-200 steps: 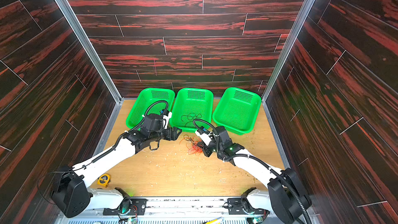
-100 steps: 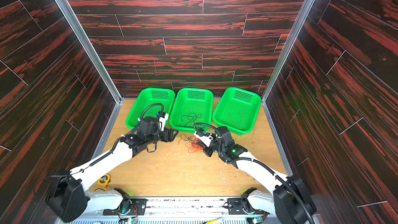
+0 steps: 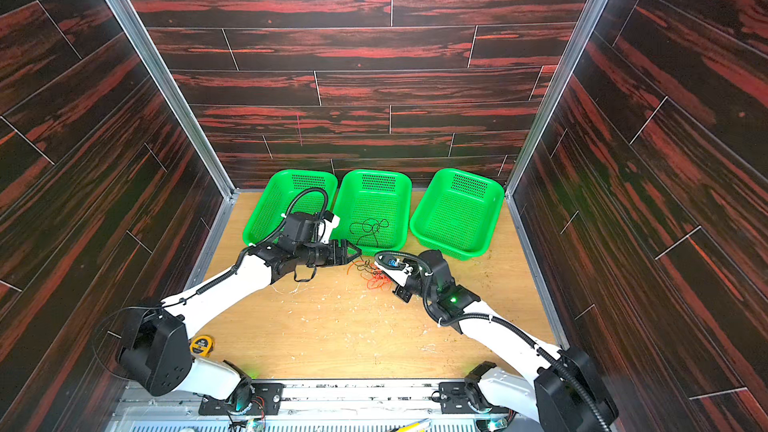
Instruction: Untangle the cables
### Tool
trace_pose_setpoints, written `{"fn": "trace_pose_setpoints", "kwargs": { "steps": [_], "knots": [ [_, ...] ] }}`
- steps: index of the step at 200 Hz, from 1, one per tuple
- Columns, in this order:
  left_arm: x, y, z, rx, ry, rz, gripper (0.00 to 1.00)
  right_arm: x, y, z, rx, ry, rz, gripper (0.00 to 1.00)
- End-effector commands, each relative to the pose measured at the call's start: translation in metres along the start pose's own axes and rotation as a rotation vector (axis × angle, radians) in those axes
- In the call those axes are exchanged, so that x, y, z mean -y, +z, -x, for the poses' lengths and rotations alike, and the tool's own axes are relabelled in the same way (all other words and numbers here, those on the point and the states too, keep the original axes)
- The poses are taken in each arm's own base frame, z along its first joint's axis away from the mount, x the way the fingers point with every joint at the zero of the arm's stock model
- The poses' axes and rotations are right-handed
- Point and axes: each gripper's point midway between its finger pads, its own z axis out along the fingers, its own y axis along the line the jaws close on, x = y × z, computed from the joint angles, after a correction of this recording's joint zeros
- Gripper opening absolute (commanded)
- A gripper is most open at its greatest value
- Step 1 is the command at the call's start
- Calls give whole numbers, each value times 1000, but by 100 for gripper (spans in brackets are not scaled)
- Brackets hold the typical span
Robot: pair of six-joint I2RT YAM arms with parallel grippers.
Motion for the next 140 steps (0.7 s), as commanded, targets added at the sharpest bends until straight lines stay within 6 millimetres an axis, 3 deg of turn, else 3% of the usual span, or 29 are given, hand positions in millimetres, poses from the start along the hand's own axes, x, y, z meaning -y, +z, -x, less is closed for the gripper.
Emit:
{"fn": "trace_pose_setpoints", "kwargs": {
  "steps": [1,50,110,140],
  "knots": [
    [-2,8,-9,-33,-77,-30,77,2,-5,17,72,-50,-21,0],
    [0,20,-8,-36,-103,-69,70,-1,-2,17,75,-57,-12,0],
    [3,27,-6,-36,-95,-86,28,-2,2,13,77,-33,-18,0],
    [3,19,-1,-14,-59,-56,6,-3,3,6,54,-30,-19,0]
  ]
}}
